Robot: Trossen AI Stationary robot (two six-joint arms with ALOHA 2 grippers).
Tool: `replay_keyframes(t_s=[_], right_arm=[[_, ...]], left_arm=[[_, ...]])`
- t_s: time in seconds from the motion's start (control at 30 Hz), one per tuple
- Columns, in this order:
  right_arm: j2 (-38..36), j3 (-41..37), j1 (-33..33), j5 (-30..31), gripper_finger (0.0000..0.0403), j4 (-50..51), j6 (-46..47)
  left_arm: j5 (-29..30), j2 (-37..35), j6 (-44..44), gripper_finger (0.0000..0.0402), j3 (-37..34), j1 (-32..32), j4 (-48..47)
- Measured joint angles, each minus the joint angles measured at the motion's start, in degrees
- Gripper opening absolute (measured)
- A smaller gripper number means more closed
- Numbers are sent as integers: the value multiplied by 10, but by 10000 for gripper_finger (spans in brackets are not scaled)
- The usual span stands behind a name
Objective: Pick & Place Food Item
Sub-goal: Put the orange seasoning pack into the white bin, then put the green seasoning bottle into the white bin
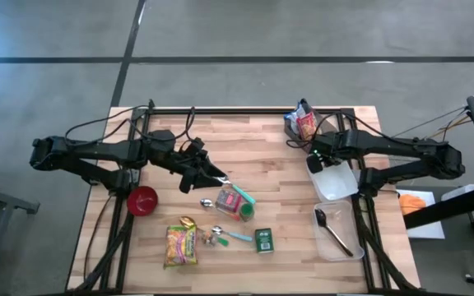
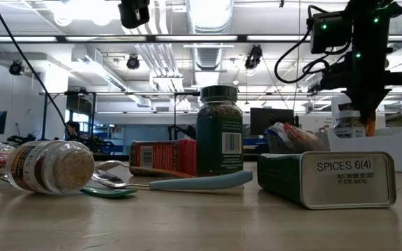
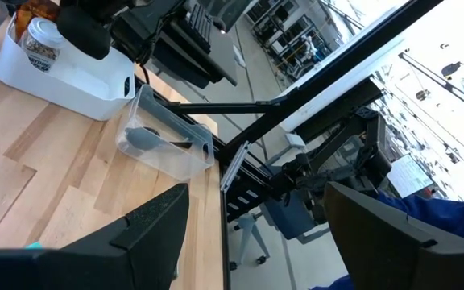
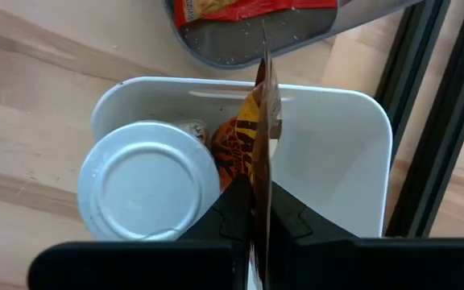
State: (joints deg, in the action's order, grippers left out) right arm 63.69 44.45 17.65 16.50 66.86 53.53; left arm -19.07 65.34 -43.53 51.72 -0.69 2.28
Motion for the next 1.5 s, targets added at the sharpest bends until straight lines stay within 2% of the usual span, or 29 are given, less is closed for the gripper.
replay_keyframes(t_s=[0.6,0.7,0.93,1.1,1.3,1.5], right_arm=[[-2,-8,0,-15,14,1,-19],[-2,-9,0,-15,40,0,-25],[-2,-9,0,-15,140,1,-28],[-7,-9,0,-25,196,4,-28],[-31,-9,0,-36,235,19,-28],[-70,-9,0,-37,253,59,-11]], left_arm=[[0,0,2,289,0,0,0],[0,0,2,289,0,0,0],[0,0,2,289,0,0,0],[0,0,0,289,0,0,0],[0,0,-12,289,0,0,-31],[0,0,-6,289,0,0,-71]])
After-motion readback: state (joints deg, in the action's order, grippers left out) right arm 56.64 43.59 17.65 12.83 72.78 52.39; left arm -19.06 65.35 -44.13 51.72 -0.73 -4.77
